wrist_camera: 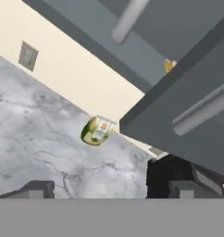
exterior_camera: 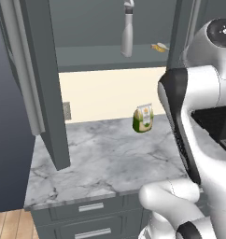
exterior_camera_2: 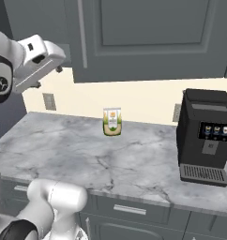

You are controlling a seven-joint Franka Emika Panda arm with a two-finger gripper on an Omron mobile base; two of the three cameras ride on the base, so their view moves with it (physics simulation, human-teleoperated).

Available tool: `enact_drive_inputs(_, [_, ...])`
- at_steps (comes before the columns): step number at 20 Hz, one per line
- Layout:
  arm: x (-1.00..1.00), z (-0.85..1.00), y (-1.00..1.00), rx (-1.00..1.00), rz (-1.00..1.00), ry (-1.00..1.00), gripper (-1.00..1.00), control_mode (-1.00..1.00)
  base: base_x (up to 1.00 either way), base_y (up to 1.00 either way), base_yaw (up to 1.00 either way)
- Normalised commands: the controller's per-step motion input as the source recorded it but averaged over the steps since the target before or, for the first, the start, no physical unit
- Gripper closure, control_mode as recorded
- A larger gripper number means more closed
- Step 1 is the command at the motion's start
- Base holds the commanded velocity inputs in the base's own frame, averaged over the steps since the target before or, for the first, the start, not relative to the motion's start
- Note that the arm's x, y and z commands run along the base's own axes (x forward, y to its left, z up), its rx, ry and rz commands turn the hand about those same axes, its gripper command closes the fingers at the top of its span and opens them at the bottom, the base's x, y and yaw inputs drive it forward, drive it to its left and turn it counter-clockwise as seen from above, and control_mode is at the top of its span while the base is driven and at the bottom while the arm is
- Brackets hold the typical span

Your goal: Pick the spray and dish brush from the cabinet and place them on the counter.

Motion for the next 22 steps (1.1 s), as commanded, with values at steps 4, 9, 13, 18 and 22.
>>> enact_drive_inputs(4, [0.33,0.00,0.67,-0.45,0.00,0.23,-1.00,-1.00,0.00,0.00,0.00])
enact_drive_inputs(9, [0.33,-0.03,0.48,-0.36,-0.01,0.21,-1.00,-1.00,0.00,0.00,0.00])
enact_drive_inputs(13, [0.37,-0.15,0.15,-0.16,0.00,0.05,-1.00,-1.00,0.00,0.00,0.00])
enact_drive_inputs(18, [0.49,-0.06,0.09,-0.23,0.06,-0.02,-1.00,-1.00,0.00,0.00,0.00])
enact_drive_inputs(22, [0.37,-0.06,-0.20,-0.14,0.09,-0.09,-1.00,-1.00,0.00,0.00,0.00])
